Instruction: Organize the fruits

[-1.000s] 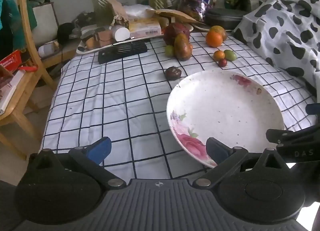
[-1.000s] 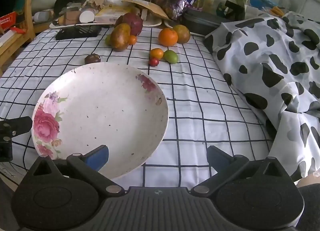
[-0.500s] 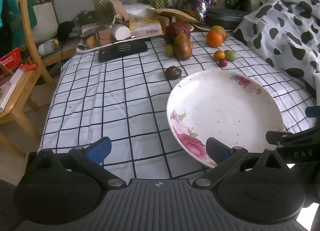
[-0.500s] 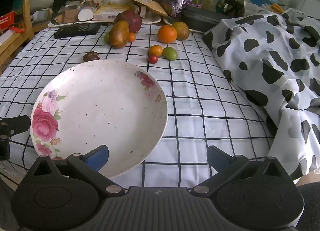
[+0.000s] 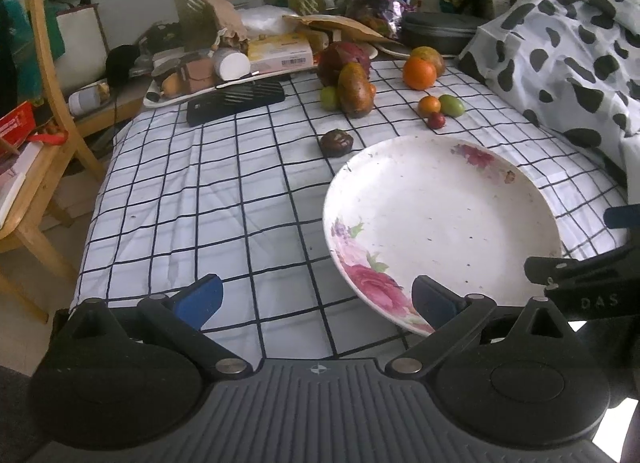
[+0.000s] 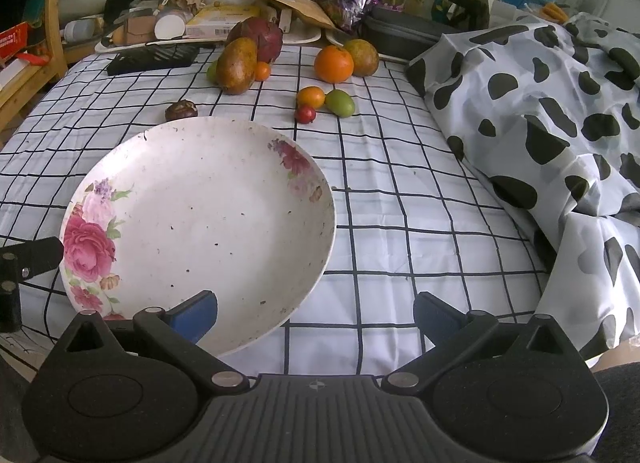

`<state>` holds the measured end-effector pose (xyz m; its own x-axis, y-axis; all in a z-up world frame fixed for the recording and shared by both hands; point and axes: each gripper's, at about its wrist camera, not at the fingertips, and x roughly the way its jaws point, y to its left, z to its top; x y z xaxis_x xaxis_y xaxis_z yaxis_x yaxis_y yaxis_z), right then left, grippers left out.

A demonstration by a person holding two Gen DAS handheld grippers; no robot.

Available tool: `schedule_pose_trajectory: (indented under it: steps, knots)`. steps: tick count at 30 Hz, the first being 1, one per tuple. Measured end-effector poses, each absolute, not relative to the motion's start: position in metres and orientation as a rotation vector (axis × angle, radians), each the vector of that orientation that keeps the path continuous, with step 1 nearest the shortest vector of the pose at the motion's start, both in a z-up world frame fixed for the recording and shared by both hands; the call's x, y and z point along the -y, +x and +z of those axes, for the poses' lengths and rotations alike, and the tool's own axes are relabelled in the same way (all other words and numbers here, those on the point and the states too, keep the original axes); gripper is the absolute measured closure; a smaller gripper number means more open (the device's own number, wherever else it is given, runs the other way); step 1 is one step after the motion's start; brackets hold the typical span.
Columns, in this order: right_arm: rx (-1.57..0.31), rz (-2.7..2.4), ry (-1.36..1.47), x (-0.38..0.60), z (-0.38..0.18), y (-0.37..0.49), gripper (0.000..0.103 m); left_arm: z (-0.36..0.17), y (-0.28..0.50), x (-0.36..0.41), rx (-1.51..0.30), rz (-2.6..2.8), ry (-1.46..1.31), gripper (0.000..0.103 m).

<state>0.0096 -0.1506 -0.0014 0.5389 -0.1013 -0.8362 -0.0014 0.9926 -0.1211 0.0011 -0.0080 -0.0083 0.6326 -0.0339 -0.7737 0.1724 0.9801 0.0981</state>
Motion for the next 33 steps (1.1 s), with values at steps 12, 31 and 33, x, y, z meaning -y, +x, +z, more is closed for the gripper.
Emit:
schedule_pose_trajectory:
  steps: [12, 31, 33]
  knots:
    - [-1.002, -0.054, -0.114, 0.150, -0.002, 0.010, 0.000, -0.008, 0.001, 0.007, -0.881, -0.116, 0.171, 0.001]
    - [-0.908, -0.052, -0.084, 0.151, 0.009, 0.006, 0.000, 0.004, -0.005, 0.006, -0.792, -0.132, 0.125, 0.001]
    - [-0.894, -0.059, -0.071, 0.154, 0.011, 0.006, 0.000, 0.005, -0.004, 0.006, -0.786, -0.135, 0.127, 0.001]
